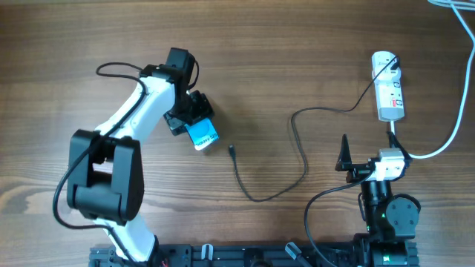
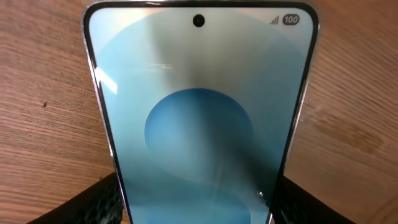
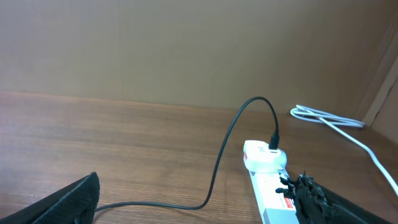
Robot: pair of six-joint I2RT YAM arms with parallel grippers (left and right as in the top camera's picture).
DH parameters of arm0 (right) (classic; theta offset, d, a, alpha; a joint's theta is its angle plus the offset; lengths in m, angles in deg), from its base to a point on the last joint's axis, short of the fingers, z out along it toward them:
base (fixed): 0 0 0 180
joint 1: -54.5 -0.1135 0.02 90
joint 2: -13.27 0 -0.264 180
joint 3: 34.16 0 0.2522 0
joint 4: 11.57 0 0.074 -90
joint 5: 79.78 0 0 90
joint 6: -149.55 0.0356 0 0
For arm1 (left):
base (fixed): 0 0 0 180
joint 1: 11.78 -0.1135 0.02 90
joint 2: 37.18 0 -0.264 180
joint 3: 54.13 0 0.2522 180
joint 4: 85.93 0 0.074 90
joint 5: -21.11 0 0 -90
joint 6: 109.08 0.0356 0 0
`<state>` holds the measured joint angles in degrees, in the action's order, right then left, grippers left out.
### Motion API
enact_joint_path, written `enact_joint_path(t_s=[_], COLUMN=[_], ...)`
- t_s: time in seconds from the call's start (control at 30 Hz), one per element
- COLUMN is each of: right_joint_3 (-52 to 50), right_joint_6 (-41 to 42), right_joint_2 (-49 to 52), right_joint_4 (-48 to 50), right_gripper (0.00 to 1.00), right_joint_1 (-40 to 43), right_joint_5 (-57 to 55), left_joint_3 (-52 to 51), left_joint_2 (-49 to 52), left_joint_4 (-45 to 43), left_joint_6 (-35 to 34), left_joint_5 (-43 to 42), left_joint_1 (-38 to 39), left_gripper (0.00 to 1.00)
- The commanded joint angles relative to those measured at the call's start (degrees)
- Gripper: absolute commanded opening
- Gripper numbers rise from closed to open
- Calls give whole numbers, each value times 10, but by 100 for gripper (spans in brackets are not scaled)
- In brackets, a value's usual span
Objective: Plug charger to phone and switch on socket
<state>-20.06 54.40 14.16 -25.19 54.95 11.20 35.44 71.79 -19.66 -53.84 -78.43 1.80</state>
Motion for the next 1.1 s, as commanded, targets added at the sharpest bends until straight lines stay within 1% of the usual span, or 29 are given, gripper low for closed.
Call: enact_joint_path(t_s=[0.0,0.1,0.17,0.3,0.47,0.7,0.9,1.07], right_joint_3=[0,0,0,0,0,0,0,0], right_joint_6=[7,7,7,7,7,7,7,7], right_joint_2=[-5,-5,-5,-5,-5,-5,-5,-5], right_joint_4=[2,2,2,2,2,2,2,2], right_gripper=[100,100,100,99,100,100,100,100], right_joint_1=[-3,-3,-3,-3,-3,-3,-3,-3], right_joint_5=[-10,-10,-10,-10,-10,-10,-10,-10], left_joint_3=[-3,-3,-4,-3,-4,-9,-32,-47], left_joint_2=[-31,-31,-31,-31,-31,-31,-31,-30], left_joint_4=[-1,7,9,9,10,11,-13,-44], left_joint_6=[80,122,137,138,132,40,8,0], left_joint_5=[-11,-11,-8,17,17,18,65,73], left_joint_1=[-2,5,14,32,58,106,155,186], left_gripper=[74,74,74,75,74,72,73,72])
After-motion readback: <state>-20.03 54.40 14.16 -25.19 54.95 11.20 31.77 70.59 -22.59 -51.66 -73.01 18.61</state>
